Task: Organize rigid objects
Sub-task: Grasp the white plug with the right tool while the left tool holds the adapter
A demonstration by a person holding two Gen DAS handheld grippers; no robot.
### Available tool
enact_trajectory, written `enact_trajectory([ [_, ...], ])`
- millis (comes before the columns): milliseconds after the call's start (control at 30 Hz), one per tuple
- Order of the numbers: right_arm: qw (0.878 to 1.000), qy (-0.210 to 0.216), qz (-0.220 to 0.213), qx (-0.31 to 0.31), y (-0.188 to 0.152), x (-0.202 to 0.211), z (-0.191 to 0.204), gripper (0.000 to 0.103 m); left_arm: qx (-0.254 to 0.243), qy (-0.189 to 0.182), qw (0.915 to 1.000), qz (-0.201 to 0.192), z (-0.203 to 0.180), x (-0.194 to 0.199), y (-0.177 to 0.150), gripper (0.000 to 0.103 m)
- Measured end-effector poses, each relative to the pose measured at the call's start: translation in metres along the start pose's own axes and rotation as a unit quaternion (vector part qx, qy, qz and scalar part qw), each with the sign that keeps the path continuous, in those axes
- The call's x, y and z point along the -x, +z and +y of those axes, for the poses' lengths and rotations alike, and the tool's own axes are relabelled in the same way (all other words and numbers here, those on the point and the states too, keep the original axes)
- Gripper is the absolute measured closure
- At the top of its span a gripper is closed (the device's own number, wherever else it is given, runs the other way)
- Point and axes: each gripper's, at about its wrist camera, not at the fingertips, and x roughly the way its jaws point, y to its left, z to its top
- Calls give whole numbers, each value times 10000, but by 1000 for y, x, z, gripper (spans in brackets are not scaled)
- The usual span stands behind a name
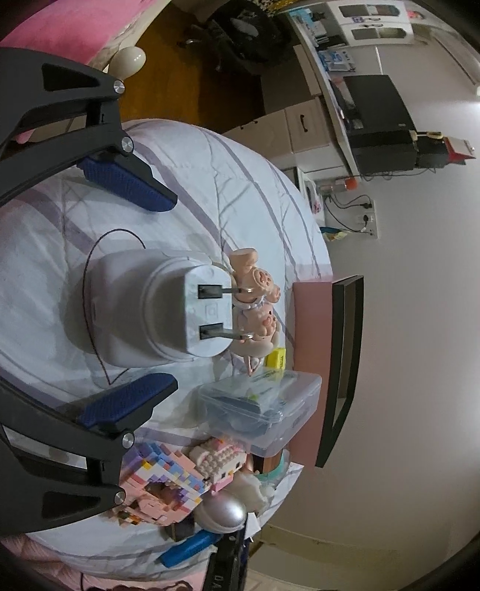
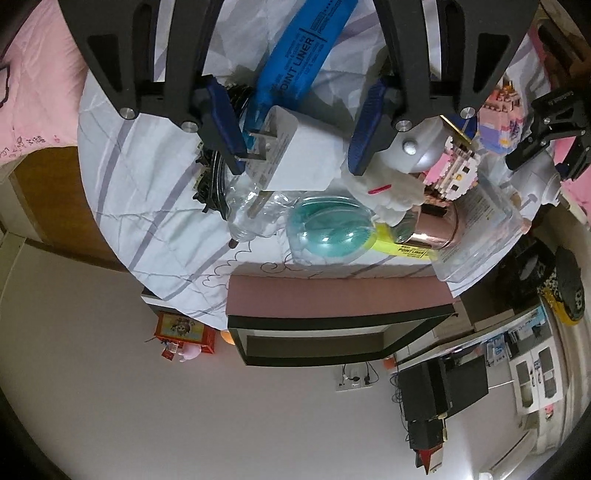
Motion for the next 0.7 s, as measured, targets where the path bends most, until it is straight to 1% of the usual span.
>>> enact_trajectory([
  [67,10000,39,11,-8,-1,4,0,51,-21,9,10000,-8,0,-1,0,12],
  [200,9997,163,-28,156,0,15,7,52,-22,18,10000,8,0,-2,0,10],
  [267,9997,216,74,130,-2,12,4,52,-57,49,10000,23,0,-4,0,9],
  [333,9990,404,181,-19,-4,5,-2,50,-65,67,9999,47,0,-6,1,9],
  [400,9991,410,131,26,-3,3,-3,49,-53,74,9999,61,-1,-6,1,9],
  [500,9988,431,200,109,3,-4,-3,47,-11,100,9999,93,-1,-6,3,9],
  [567,9990,383,162,159,4,-5,-2,50,-29,138,9998,132,-3,-7,4,9],
  [633,9992,314,45,248,3,3,2,62,-19,151,9998,156,-3,-8,5,9],
  [700,9991,304,-3,306,2,11,4,64,17,164,9997,166,-3,-8,5,8],
])
